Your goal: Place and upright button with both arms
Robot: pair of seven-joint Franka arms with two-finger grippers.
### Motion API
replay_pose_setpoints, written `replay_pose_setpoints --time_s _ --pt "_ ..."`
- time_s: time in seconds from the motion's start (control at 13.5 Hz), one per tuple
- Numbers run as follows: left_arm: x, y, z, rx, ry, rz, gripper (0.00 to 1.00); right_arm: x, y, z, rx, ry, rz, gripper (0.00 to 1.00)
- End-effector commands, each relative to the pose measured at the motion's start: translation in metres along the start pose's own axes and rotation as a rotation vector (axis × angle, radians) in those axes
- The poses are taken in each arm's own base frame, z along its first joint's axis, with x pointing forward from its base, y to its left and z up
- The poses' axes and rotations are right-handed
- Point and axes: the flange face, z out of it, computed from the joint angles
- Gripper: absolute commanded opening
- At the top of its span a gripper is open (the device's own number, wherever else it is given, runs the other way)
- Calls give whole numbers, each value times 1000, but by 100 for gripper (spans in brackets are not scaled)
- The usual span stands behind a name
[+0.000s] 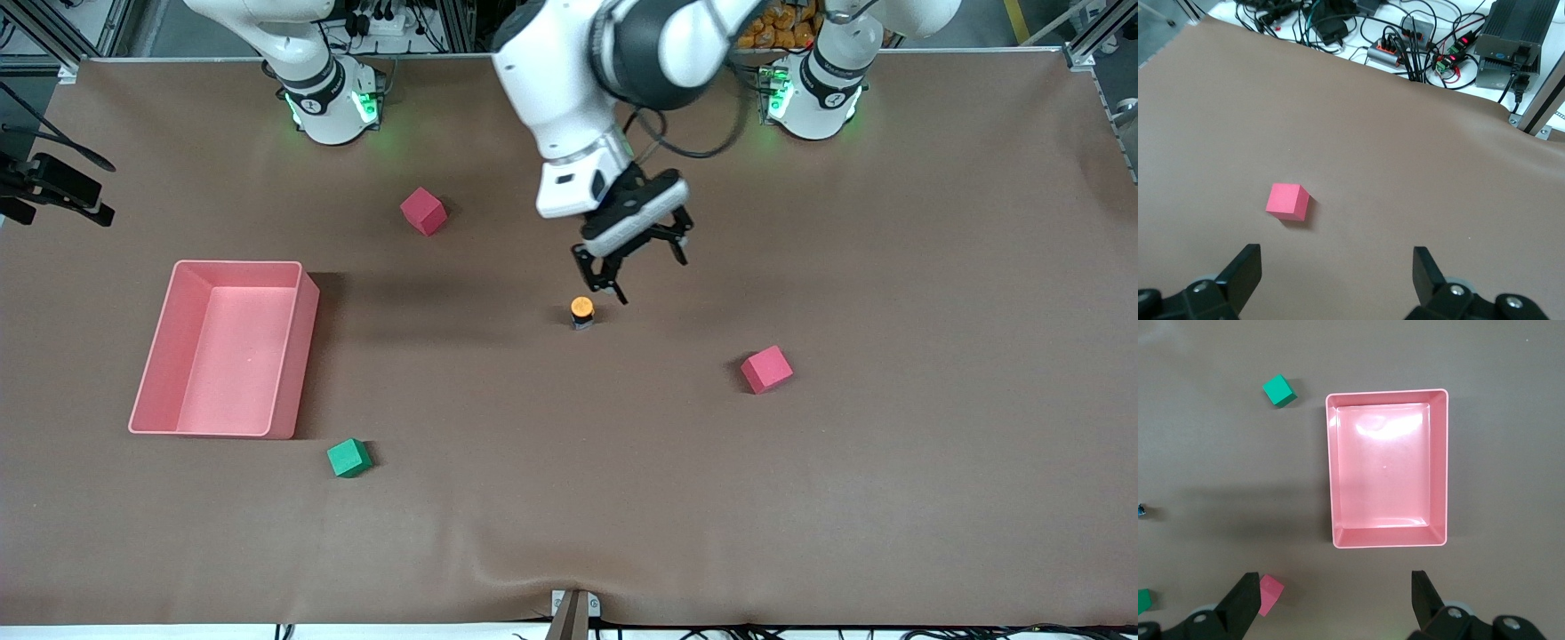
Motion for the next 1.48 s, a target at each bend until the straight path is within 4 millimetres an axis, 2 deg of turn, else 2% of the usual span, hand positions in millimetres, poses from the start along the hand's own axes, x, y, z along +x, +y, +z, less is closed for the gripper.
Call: replay_pose_setpoints --time_s 0.0,0.15,0.67,0.82,1.04,1.19,1.41 --pt "34 -24 -6 -34 -75 12 100 -1 6 -4 -14 6 -4 100" --pt "59 -37 -1 -46 -124 16 100 0 4 -4 -14 9 -7 100" --pt "149 -88 35 -133 -280 32 100 -3 10 -7 -15 9 -6 100" --pt "183 -114 50 -183 -347 11 100 -2 12 -5 -15 6 0 100" --pt "230 -163 53 -276 -396 43 100 -2 21 -2 -10 -6 17 100" --pt "248 -187 49 -318 -404 73 100 -1 16 -3 -7 0 9 100" --pt "255 -202 46 -322 -420 73 100 -6 17 -4 -6 -19 10 100"
